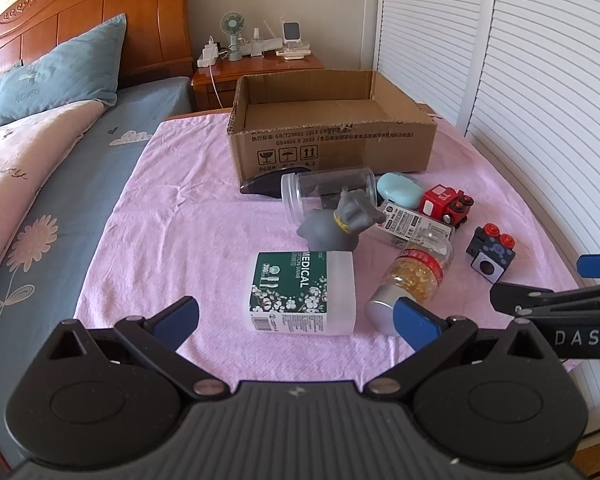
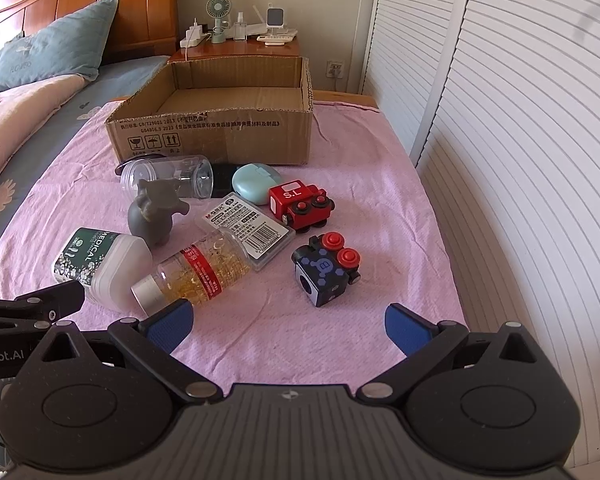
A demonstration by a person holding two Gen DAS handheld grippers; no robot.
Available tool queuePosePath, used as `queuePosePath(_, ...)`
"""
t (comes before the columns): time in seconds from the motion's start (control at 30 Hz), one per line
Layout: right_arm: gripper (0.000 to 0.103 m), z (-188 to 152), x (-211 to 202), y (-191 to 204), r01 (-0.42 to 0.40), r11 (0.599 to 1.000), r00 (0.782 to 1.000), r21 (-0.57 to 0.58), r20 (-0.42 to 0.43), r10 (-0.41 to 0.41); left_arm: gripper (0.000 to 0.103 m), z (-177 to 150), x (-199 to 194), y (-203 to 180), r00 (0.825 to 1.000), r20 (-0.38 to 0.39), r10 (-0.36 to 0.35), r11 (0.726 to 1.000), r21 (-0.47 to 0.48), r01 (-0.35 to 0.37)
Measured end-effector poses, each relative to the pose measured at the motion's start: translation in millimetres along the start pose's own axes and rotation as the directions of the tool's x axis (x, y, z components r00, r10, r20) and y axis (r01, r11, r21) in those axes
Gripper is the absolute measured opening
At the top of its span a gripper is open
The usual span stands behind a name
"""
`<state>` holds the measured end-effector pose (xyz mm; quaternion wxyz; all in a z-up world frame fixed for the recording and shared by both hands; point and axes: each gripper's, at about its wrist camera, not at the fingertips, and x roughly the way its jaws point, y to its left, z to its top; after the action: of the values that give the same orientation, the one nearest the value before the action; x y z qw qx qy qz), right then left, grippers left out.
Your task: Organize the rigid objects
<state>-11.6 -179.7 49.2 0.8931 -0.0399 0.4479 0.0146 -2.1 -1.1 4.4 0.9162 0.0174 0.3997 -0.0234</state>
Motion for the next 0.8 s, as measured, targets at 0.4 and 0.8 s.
queuePosePath(0.4,0.103,-0.2,-0.8,0.2,0.004,1.000,1.000,-0.003,0.003,-0.004,0.102,-0.1,0.2,0.6,1.000,0.004,-0.002,1.000,-0.001,0.002)
queuePosePath(0.8,0.103,0.5,-2.7,-0.7,0.007,1.000,1.000,-0.003,0.010,-0.007,0.102,0.3,-0.1,0.7,1.000,0.006,-0.003,1.000,-0.001,0.003)
